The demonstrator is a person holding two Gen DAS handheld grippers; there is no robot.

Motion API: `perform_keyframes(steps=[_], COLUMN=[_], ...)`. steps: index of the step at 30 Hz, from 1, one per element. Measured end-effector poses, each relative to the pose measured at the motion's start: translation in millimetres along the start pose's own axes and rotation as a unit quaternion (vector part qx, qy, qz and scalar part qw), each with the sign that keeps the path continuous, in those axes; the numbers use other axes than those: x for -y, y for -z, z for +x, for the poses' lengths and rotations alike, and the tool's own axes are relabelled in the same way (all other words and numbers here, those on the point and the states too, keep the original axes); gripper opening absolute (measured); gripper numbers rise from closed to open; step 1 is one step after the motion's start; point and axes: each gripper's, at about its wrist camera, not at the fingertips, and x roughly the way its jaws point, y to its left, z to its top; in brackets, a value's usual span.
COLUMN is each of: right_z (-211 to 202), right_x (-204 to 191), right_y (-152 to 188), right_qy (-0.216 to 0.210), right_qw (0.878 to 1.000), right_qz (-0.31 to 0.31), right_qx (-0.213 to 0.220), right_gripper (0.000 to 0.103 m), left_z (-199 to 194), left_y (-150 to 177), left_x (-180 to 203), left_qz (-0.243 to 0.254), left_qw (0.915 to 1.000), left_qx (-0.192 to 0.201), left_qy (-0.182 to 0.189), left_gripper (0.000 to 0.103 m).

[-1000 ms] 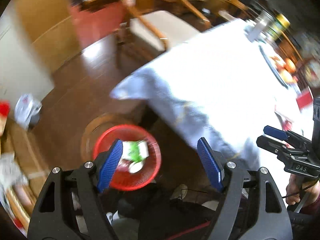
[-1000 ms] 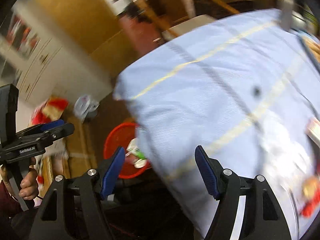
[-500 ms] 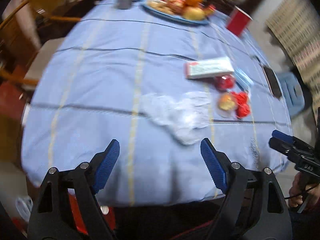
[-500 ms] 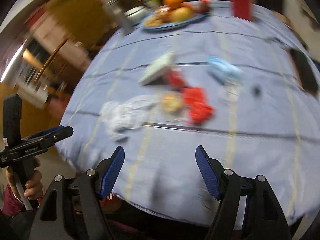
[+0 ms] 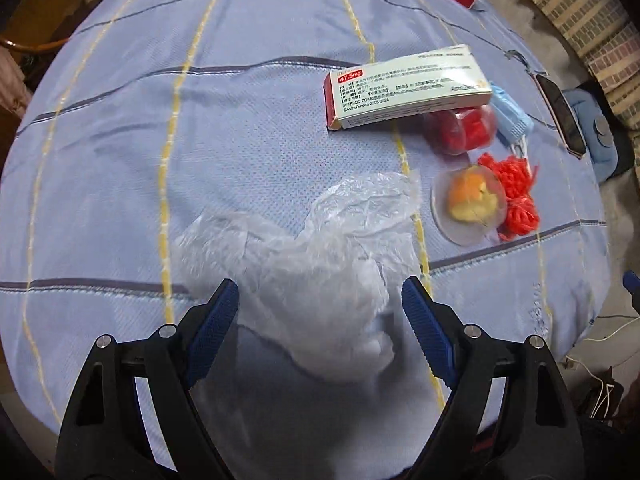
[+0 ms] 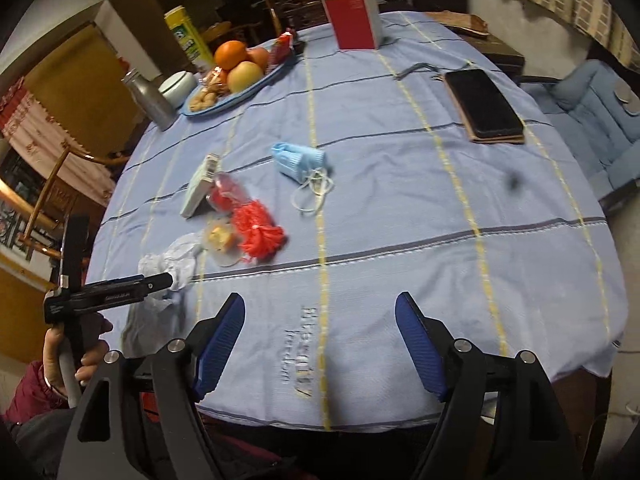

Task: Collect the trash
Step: 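Grasp the crumpled clear plastic bag with the left tool and lift it, then grasp the clear plastic food cup with the right tool while the left tool holds the bag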

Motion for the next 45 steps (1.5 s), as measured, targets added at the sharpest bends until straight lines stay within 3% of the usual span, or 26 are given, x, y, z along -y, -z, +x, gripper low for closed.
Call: perform_keyframes(steps=[2,3,5,6,12,23,28,40,41,43,45], right_z=[1,2,5,8,32,96,121,154,154,153,149], right_x=[4,4,3,-1,-31,-106,-117,-138,-138,-138,-136], right_y=[0,-1,-4,-7,-22,-40,-43,-48,-47,-44,-43], right_qy=[0.002,0.001,-0.004,-0.008,-0.048,-0.133,-0.116,-0.091,-0.088,-0.075,-0.085], right_qw=[1.0,1.0,1.0,1.0,0.998,0.978,0.976,0.974,0.974,0.974,0.974], right_qz=[0.005,0.007,0.005,0.003,-0.036,-0.128,-0.15,-0.189,-0.192,-0.202,-0.198], right_qx=[-0.003,-0.004,-0.008,-0.01,-0.034,-0.095,-0.104,-0.089,-0.085,-0.076,-0.077], right_gripper=[0.077,0.077,0.077,0.077,0.077,0.077,0.077,0.075,0.074,0.051,0.05], left_z=[0,-2,-6,-9,-60,-113,-127,-143,-142,-142,-141], left_y=[-1,-1,-2,-3,4,51,73,101,101,101,99], left_x=[3,6,8,6,-20,-73,-96,-118,-119,-119,-119], left_qz=[0.006,0.019,0.031,0.024,-0.005,-0.105,-0.152,-0.202,-0.204,-0.202,-0.196], left_qw=[0.9999,0.9995,0.9992,0.9992,0.9954,0.9865,0.9791,0.9679,0.9677,0.9681,0.9695], left_qx=[0.011,0.022,0.027,0.03,0.091,0.123,0.128,0.134,0.133,0.133,0.133], left_qy=[-0.008,-0.012,0.003,0.014,0.029,-0.025,-0.043,-0.067,-0.066,-0.065,-0.062], left_gripper=[0.073,0.052,0.023,0.019,0.017,0.017,0.017,0.017,0.017,0.017,0.017])
